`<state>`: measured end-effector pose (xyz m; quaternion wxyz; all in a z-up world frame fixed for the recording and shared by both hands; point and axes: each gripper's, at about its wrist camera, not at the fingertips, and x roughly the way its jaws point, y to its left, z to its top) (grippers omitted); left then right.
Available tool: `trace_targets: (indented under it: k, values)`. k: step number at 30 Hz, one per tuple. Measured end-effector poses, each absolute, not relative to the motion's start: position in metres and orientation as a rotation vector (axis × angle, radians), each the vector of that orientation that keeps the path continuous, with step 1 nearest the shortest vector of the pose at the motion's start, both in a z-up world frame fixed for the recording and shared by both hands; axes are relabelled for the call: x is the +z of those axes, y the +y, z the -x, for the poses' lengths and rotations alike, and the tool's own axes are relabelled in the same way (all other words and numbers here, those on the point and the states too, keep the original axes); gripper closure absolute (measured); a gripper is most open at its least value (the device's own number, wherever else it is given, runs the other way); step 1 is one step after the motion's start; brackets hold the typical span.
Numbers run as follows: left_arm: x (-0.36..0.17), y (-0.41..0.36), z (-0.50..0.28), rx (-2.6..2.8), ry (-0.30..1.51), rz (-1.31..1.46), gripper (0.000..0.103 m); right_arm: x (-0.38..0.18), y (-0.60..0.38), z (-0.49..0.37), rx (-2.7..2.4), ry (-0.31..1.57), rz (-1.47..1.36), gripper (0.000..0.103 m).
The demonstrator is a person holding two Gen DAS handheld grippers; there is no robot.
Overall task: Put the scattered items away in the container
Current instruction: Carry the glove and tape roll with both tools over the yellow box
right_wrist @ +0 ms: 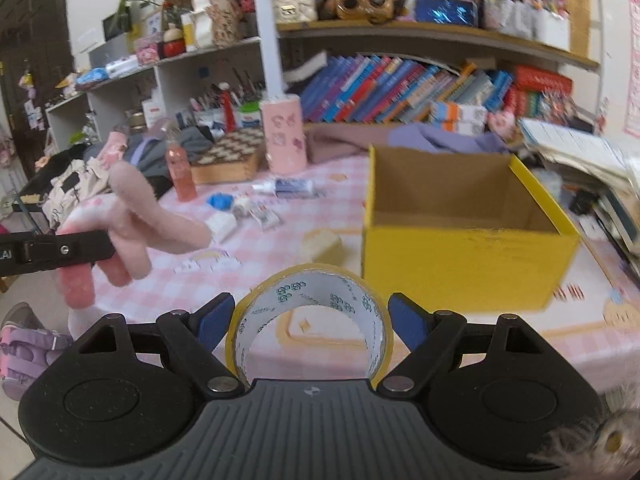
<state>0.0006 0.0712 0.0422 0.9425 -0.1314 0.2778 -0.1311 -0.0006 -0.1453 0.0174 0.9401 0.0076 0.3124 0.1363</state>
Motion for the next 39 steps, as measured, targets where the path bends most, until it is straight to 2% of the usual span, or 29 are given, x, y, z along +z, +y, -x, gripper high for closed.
trace_targets:
  k: [15,39]
  values:
    - [0.027,0.018,0.002,-0.442,0.641,0.240,0.086,0.006,-0.193,0.038,0.127,0.726,-0.053,0.020]
    - [0.019,-0.042,-0.014,-0.570,0.687,0.188,0.086,0.001,-0.239,0.036,0.034,0.762,-0.097,0.020]
